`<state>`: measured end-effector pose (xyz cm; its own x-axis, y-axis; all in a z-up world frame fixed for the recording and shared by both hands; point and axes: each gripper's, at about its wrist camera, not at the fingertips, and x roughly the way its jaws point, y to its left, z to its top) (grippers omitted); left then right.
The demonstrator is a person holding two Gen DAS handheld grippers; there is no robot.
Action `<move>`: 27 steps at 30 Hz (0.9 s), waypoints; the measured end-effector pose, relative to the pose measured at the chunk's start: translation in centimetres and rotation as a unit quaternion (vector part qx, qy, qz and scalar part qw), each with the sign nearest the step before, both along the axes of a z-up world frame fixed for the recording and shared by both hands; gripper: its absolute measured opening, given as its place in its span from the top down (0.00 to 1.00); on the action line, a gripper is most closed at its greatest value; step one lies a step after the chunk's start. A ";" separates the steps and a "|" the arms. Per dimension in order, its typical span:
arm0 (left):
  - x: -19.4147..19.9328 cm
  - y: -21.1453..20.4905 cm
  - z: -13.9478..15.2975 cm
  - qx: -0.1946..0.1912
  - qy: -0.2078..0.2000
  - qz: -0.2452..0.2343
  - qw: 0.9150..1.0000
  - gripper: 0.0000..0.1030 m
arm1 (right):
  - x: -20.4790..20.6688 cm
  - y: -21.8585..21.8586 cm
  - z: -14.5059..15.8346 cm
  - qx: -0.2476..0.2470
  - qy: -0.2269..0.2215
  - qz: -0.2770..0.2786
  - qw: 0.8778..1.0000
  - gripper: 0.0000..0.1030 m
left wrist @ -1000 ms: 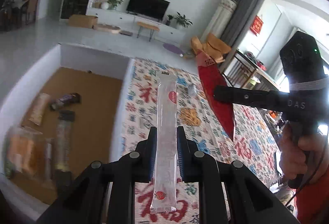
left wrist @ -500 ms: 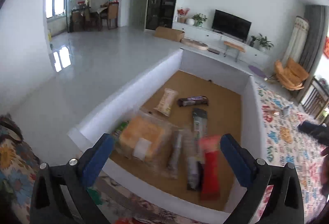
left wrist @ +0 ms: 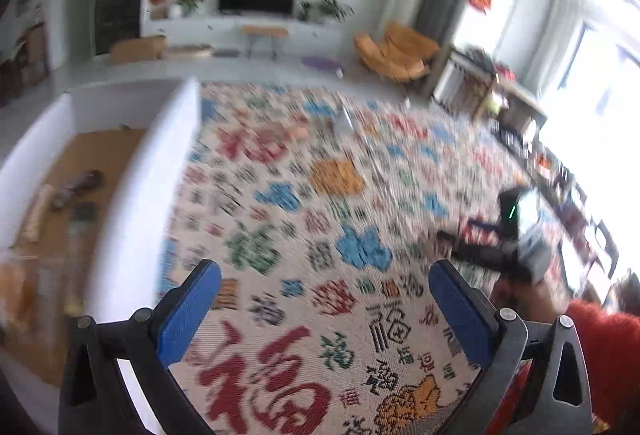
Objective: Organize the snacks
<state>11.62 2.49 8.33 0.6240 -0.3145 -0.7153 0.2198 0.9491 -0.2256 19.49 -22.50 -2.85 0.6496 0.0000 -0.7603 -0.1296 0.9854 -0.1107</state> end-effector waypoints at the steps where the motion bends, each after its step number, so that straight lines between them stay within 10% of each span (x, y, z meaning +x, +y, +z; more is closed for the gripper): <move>1: 1.1 -1.4 -2.0 0.016 0.022 -0.010 1.000 0.00 | 0.3 -0.6 -0.1 0.013 0.004 -0.008 1.000 0.23; 8: 6.4 -2.3 -10.1 0.061 0.067 0.025 0.996 0.01 | 1.1 -2.4 -0.1 0.049 0.023 -0.027 0.998 0.15; 27: 8.9 -2.0 -12.7 0.113 0.039 0.053 0.991 0.00 | 1.5 -1.9 -0.6 0.047 0.024 -0.030 0.998 0.14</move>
